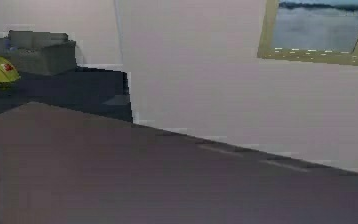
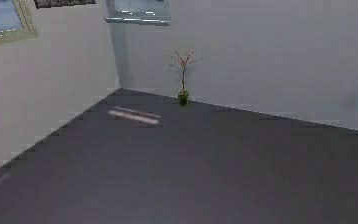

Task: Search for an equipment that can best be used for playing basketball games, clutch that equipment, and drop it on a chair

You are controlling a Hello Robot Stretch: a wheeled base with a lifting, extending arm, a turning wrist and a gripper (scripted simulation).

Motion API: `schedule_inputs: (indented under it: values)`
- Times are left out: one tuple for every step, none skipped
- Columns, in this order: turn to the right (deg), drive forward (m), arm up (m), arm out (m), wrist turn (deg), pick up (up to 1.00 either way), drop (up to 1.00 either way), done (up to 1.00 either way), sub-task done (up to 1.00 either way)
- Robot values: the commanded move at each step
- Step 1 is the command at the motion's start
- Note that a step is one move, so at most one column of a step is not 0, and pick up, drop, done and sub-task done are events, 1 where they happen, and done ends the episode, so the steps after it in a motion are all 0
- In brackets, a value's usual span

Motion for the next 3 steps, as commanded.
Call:
schedule_inputs:
  values:
    - [-30.0,0.00,0.00,0.00,0.0,0.00,0.00,0.00,0.00]
    - [0.0,1.00,0.00,0.00,0.0,0.00,0.00,0.00,0.00]
    - [0.0,1.00,0.00,0.00,0.0,0.00,0.00,0.00,0.00]
